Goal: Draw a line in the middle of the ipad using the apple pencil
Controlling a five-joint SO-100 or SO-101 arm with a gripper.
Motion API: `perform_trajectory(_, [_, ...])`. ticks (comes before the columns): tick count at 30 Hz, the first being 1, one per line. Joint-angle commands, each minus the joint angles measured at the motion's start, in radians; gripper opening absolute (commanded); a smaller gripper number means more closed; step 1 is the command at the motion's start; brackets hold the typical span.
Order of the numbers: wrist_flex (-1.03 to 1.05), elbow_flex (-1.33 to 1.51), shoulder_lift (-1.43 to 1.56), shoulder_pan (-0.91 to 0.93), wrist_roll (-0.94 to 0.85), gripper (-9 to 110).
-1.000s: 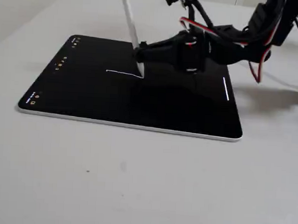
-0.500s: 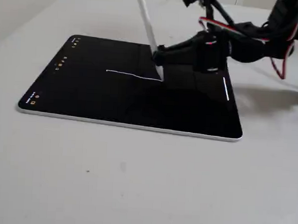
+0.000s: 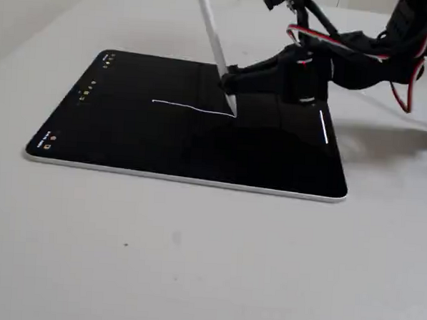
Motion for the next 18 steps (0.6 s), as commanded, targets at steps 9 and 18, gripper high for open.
perform_trajectory(9, [0.002,-0.009,0.052,-0.011,0.008,0])
perform_trajectory(18, [0.005,-0.011,0.061,-0.011,0.023,0])
